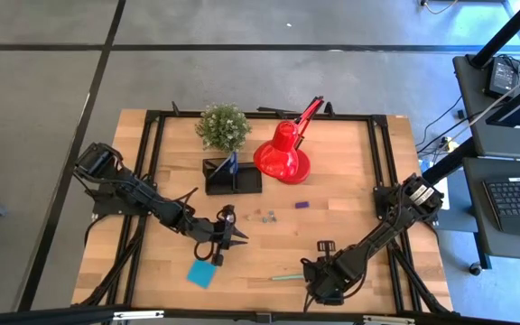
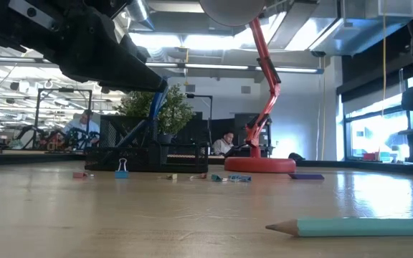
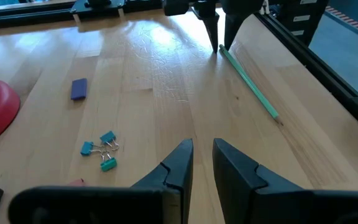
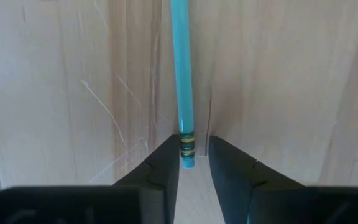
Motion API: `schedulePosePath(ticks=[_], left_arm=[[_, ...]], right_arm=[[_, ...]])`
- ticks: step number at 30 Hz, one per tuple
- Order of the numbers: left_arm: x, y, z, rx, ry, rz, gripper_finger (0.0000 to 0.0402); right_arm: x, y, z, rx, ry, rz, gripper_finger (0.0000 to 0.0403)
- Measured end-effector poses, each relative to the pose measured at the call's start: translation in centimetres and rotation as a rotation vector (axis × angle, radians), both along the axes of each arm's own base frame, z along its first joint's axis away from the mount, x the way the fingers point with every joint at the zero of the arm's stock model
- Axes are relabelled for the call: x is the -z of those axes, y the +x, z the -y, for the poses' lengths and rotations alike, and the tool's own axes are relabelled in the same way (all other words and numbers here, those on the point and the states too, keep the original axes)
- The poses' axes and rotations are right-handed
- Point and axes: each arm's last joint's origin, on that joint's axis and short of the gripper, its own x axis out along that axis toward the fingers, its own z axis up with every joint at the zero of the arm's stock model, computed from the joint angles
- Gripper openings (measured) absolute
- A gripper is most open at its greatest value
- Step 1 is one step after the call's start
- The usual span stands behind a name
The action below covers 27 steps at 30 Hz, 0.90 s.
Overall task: Pick and place office supplies into organizer
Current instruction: Put the green pencil into the black desk organizer
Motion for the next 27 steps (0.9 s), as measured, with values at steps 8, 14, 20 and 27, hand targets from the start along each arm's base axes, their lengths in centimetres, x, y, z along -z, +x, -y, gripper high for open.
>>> schedulePosePath(ticks=[8, 14, 20, 27], left_arm=[[0.0, 0.0, -0.01, -0.002, 0.0, 0.0, 0.0056], [0.0, 0.0, -0.01, -0.002, 0.001, 0.0, 0.0057], [0.0, 0.0, -0.01, -0.002, 0.001, 0.001, 0.0057], [0.0, 0.0, -0.01, -0.003, 0.001, 0.001, 0.0056]], right_arm=[[0.02, -0.01, 0.04, 0.0, -0.013, 0.009, 0.0089], [0.04, 0.02, 0.06, 0.001, -0.018, 0.015, 0.0062], [0.06, -0.01, 0.05, 0.0, -0.024, 0.018, 0.0014], [0.05, -0.25, -0.17, 0.014, -0.036, 0.028, 0.002]])
